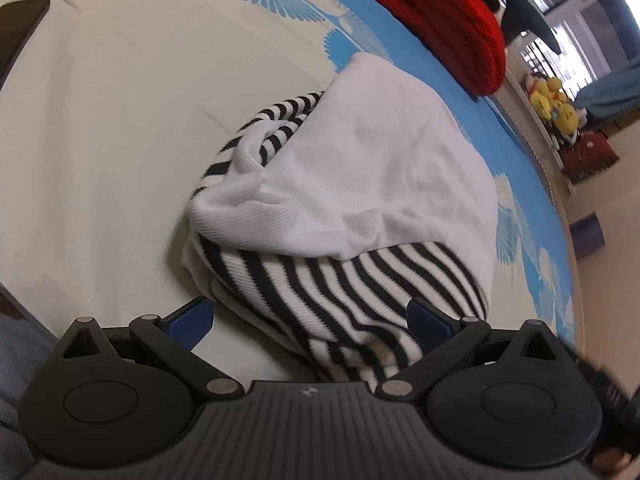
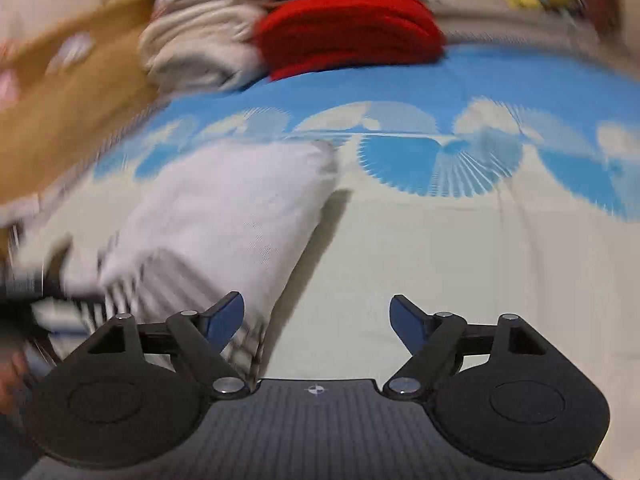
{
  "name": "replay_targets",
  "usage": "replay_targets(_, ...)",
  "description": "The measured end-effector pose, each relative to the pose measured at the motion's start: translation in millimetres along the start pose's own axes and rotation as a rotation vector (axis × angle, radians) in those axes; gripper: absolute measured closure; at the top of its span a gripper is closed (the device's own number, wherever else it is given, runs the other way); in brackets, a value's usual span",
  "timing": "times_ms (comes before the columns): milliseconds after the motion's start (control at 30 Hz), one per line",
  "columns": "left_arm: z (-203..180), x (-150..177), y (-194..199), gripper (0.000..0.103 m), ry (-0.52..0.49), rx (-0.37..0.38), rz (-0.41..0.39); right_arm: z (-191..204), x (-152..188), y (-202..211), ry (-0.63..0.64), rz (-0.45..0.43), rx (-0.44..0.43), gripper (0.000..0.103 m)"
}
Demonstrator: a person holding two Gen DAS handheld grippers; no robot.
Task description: Fold small clothes
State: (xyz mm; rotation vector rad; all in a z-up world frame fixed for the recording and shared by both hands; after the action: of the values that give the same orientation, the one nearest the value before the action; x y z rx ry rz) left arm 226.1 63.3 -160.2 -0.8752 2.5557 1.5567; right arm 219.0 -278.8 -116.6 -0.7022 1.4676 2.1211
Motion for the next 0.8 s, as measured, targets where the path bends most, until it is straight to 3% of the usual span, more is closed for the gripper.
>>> replay_targets(167, -3, 5, -12, 0.0, 0.103, 0.078, 0.037, -37, -57, -37, -0.138, 0.004, -0.107, 0.015)
replay_targets(267, 1, 6, -19, 0.0, 0.149, 0.099, 0.041, -46, -81, -83, -0.223, 0.09, -0.194, 0.014)
replay_targets(400, 8, -1, -26, 0.0, 0.179, 0.111, 0.045, -32, -92, -152, -0.286, 0.234, -0.287, 0.014)
replay_targets(500, 16, -12, -27, 0.0, 0.241, 0.128, 0.027, -11, -102, -189, -0.26, 0.273, -0.318, 0.012)
replay_targets(567, 24, -18, -24, 0.006, 0.308, 0.117, -0.009, 0, -112, -210, -0.253, 0.293, -0.326, 0.011)
replay_targets(600, 30, -20, -20, 0.022, 0.329, 0.074, -0.054, 5, -116, -217, -0.244, 0.311, -0.328, 0.017)
replay_targets(633, 33, -22, -18, 0.038, 0.325, 0.029, -0.08, 11, -120, -221, -0.227, 0.321, -0.33, 0.038)
replay_targets(733, 28, -30, -18, 0.054, 0.283, -0.004, -0.099, 28, -127, -219, -0.047, 0.329, -0.297, 0.07)
replay_targets(800, 17, -46, -23, 0.057, 0.208, -0.033, -0.102, 30, -131, -207, 0.015, 0.305, -0.29, 0.074)
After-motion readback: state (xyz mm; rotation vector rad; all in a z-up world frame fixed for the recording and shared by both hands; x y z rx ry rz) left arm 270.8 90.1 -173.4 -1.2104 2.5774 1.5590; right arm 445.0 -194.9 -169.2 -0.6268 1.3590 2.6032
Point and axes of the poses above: each gripper's, at about its wrist camera, not at the fingertips, and y roughly against the way its jaws point, z to its left, x to its underside, the point moved 9 cm from there along -y, roughly the way its jaws point, and after that the axes turned 3 degrees about z, right-handed, at the moved point
